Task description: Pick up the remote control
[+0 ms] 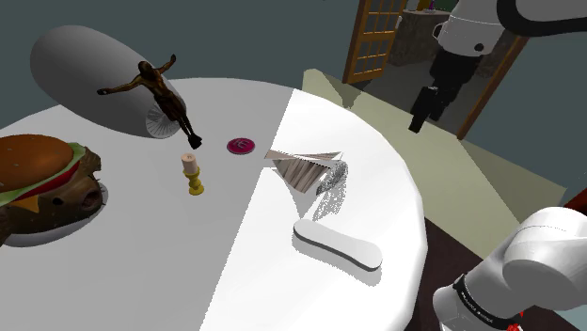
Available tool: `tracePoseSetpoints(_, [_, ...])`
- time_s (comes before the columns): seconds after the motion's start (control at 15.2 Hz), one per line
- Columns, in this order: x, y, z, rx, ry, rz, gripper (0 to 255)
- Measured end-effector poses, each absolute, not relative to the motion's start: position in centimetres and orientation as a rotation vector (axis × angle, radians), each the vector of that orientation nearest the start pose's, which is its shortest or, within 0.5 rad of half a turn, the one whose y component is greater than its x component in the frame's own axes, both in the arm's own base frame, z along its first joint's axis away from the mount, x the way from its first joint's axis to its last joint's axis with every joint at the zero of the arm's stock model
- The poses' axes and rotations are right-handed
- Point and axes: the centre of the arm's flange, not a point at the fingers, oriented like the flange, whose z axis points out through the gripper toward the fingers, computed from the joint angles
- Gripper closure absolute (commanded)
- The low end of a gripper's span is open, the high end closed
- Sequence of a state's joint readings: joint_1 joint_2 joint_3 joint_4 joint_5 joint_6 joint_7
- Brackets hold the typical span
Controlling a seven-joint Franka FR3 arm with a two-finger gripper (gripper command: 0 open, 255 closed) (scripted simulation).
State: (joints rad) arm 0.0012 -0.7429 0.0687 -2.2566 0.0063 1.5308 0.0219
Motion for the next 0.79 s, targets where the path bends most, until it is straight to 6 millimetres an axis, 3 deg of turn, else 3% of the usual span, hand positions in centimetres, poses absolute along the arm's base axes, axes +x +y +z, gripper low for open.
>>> tracePoseSetpoints(0.2, [31.5,4.3,61.0,-3.179,-0.084,-0.025,0])
tracePoseSetpoints(0.79, [32.0,12.9,53.3,-3.156,-0.340,-0.011,0])
